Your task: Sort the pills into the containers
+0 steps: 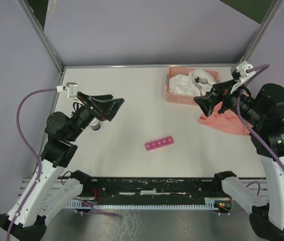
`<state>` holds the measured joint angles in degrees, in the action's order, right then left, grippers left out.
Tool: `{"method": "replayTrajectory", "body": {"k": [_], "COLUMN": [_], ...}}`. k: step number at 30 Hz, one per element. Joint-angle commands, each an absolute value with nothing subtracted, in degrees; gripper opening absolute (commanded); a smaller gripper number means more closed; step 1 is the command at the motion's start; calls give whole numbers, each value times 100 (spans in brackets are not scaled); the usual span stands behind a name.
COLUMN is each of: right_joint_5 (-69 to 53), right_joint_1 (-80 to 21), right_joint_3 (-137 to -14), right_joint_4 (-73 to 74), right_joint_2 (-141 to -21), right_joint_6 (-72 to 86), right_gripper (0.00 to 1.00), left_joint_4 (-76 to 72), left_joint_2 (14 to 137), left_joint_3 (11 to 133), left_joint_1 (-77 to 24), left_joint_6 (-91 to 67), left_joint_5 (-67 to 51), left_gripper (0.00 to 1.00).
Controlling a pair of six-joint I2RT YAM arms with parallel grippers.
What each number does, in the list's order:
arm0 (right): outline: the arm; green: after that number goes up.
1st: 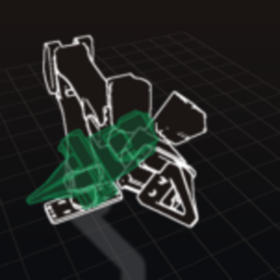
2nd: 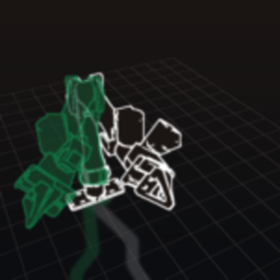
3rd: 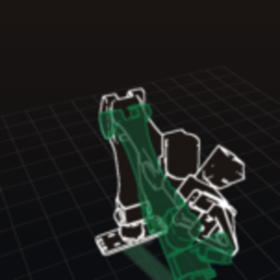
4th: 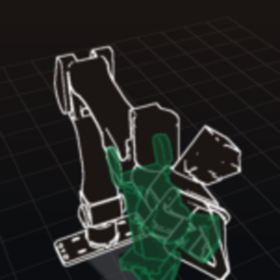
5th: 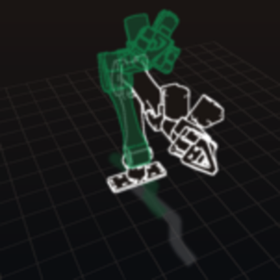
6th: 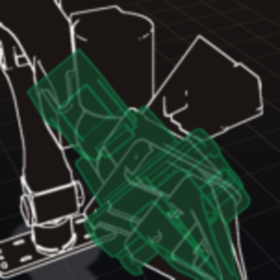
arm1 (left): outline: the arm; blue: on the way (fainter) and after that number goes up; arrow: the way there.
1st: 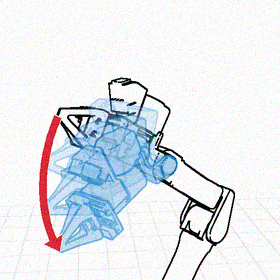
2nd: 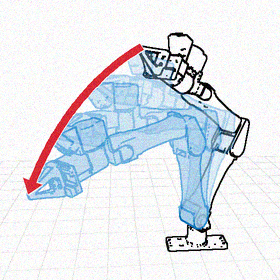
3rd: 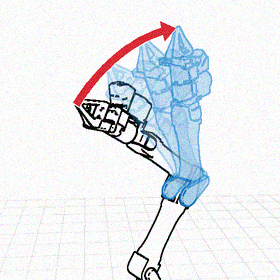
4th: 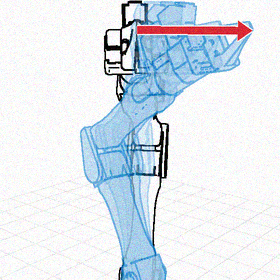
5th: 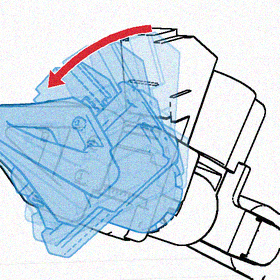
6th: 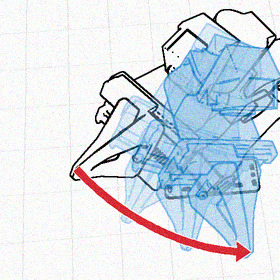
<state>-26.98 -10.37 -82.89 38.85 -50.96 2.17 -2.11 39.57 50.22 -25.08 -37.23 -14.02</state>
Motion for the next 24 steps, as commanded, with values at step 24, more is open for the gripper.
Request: {"method": "replayTrajectory", "body": {"k": [24], "right_joint_5": [-2198], "right_joint_1": [-1009], "right_joint_3": [-8518], "right_joint_4": [4012], "right_joint_2": [-4759], "right_joint_6": [541], "right_gripper": [99], "left_joint_4": [9], "left_joint_2": [3528], "left_joint_3": [5043], "left_joint_1": [-2485], "left_joint_6": [-3217], "left_joint_5": [-1612], "left_gripper": [99]}}
